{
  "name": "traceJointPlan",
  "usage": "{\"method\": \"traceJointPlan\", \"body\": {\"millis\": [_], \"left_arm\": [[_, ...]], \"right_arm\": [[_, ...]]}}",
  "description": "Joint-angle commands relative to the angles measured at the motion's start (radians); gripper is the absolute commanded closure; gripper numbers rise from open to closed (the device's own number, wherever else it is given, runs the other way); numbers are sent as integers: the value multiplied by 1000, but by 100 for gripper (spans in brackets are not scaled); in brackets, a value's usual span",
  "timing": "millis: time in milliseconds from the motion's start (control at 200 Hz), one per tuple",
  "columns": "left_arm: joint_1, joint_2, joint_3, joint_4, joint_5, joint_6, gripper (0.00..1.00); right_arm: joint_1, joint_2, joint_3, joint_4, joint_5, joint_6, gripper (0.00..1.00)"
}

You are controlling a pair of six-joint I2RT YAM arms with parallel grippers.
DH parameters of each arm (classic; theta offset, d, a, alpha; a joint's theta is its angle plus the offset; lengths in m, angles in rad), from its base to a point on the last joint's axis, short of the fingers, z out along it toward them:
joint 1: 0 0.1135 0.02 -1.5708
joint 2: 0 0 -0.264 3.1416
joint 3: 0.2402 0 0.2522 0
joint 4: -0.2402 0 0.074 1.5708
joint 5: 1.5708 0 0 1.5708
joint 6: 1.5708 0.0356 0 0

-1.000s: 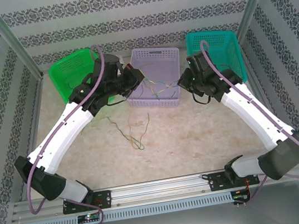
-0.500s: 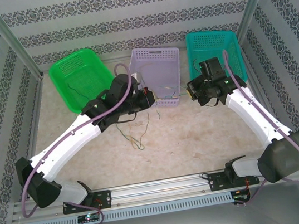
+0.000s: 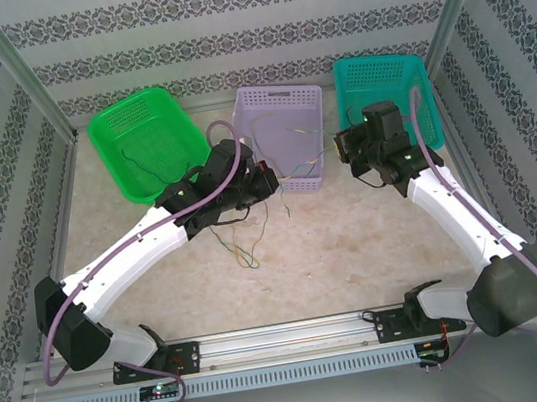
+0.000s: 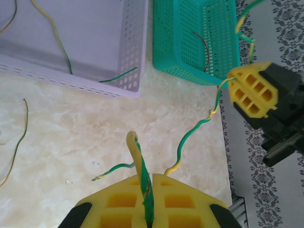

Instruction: Untangle the cables

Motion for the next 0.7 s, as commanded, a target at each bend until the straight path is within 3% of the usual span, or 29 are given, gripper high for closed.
{"method": "traceJointPlan", "body": {"millis": [0,80,155,260,335,440,694], "left_arm": [[2,4,39,-203,-37,-22,100],[23,5,65,-218,-22,-30,100],[43,7,118,-240,-28,-3,100],[72,31,217,-280,-12,95,100],[101,71,297,-347,21,176,100],[130,136,404,-465,43,278,100],[157,204,478,-512,62,382,100]], "right_arm": [[-54,21,18,129,129,-54,100],[-59,41,68,79,38,-190,100],[-59,59,113,10,-62,-377,74],[-53,65,162,-149,-164,-654,58],[-46,25,182,-269,-135,-826,52],[-46,-68,187,-303,-100,-1003,45],[-33,-84,269,-286,-202,-1199,39]]}}
